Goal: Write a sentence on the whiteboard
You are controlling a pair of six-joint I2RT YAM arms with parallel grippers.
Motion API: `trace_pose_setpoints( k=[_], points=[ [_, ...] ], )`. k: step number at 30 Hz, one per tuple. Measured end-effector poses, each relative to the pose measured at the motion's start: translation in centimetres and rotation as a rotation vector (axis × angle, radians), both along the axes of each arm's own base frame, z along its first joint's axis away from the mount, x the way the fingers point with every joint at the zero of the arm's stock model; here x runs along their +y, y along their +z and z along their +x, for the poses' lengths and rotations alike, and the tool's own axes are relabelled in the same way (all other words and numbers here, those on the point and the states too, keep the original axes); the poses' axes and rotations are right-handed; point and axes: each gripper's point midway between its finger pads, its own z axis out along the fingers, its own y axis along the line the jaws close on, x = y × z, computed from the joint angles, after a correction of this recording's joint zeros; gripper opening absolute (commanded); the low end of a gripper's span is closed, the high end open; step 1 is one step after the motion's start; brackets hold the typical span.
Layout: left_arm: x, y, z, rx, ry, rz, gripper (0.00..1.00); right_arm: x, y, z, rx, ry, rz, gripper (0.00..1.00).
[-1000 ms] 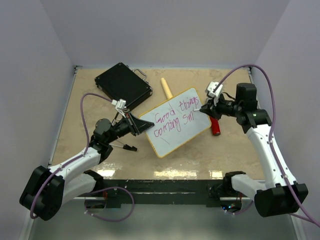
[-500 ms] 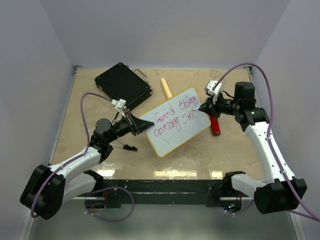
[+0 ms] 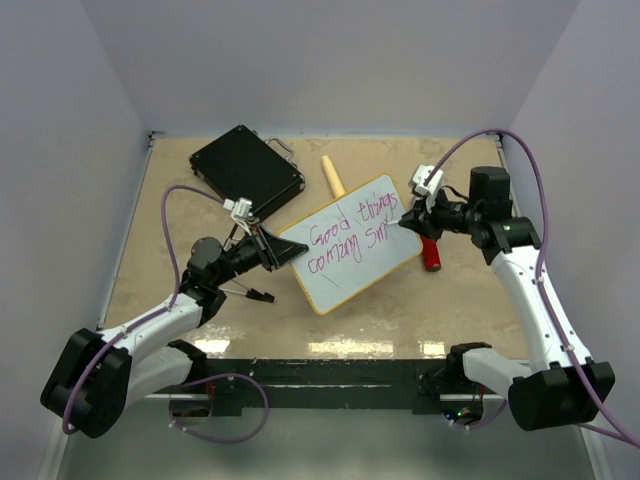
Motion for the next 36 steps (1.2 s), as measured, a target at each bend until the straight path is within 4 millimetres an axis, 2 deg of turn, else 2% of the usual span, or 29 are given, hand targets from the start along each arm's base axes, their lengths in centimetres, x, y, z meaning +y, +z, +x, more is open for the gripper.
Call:
trace_pose_setpoints(
  k=[8,16,27,31,36],
  points=[
    [0.0,-0.1,0.1,0.002,0.005,0.002,0.0,0.0,-0.8,0.3,0.024,0.005,-0.007,0.0],
    [0.1,-0.1,0.2,0.004,0.011,0.002,0.0,-0.1,-0.8,0.5,0.023,-0.007,-0.009,0.0],
    [0.1,-0.3,0.3,0.011,0.012,0.006,0.0,-0.3,-2.3,-0.8,0.064,0.04,-0.054,0.0],
    [0.1,-0.4,0.3,0.011,0.013,0.006,0.0,-0.5,-2.2,-0.4,0.063,0.011,-0.056,0.0],
    [0.0,-0.3,0.2,0.007,0.007,0.004,0.0,-0.7,-0.8,0.2,0.019,-0.027,-0.038,0.0]
  ],
)
